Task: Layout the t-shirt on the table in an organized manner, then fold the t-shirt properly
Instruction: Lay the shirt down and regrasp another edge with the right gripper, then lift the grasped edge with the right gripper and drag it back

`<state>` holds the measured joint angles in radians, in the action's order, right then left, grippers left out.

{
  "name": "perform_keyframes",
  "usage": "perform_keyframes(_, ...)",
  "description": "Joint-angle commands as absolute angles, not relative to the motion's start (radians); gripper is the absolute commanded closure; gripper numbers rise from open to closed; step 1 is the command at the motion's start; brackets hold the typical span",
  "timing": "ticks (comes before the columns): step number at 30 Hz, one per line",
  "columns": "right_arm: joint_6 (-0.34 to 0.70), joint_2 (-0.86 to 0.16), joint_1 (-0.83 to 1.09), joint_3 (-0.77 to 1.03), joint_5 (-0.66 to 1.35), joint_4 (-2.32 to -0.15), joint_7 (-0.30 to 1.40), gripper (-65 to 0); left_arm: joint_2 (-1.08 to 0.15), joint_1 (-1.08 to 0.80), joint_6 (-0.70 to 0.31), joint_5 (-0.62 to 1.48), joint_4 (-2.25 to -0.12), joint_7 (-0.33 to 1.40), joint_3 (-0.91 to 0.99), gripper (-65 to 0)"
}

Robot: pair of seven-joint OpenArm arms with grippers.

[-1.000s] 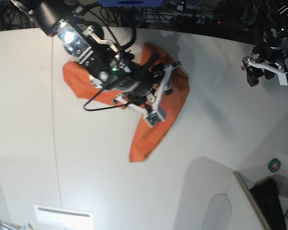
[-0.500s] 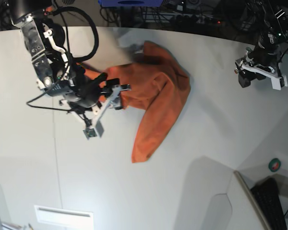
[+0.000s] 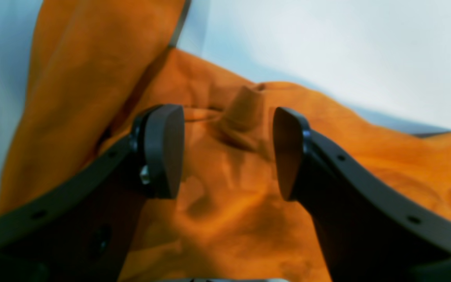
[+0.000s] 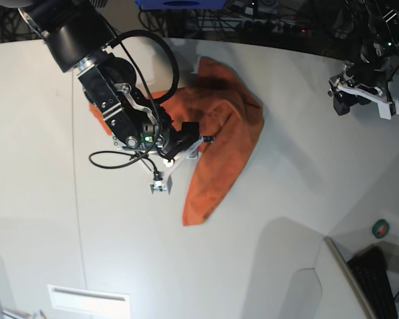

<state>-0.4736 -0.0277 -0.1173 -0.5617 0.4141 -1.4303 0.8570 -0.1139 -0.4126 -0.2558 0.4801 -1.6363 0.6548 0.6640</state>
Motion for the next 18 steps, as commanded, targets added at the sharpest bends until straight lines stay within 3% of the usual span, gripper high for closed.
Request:
perform_keyframes(1,-0.481,-0.008,-0.139,-0.567,0.414,-1.437,0.835,-34.7,-0.125,-0.415,-0.257,0.489,-1.63,0.642,0.668,-38.8)
perform_keyframes(5,-0.593,-0.004,-0.165,-0.575,0.414,-1.354,0.814,-34.7,-0.125,-0.415,-0.257,0.489,-1.592,0.641,0.668,-38.8)
perform_keyframes(11,-0.604,-0.005,-0.174,-0.575,0.414,-1.305,0.788,-32.4,-0.125,-0.415,-0.257,0.489,-1.595,0.641,0.668,-38.8)
perform_keyframes(13,-0.602,-0.008,-0.174,-0.575,0.414,-1.305,0.766,-22.5,-0.125,-0.415,-0.257,0.489,-1.596,0.641,0.668,-38.8)
perform_keyframes(15,-0.599,-0.01,-0.173,-0.575,0.414,-1.305,0.748,-5.0,-0.125,-0.415,-0.257,0.489,-1.596,0.641,0.668,-38.8)
perform_keyframes(16,-0.599,-0.012,-0.173,-0.568,0.414,-1.305,0.742,0.0,-0.125,-0.415,-0.257,0.489,-1.596,0.641,0.668,-38.8)
perform_keyframes(18,-0.599,-0.025,-0.171,-0.565,0.414,-1.313,0.713,0.0,-0.125,-0.415,-0.257,0.487,-1.596,0.641,0.668,-38.8)
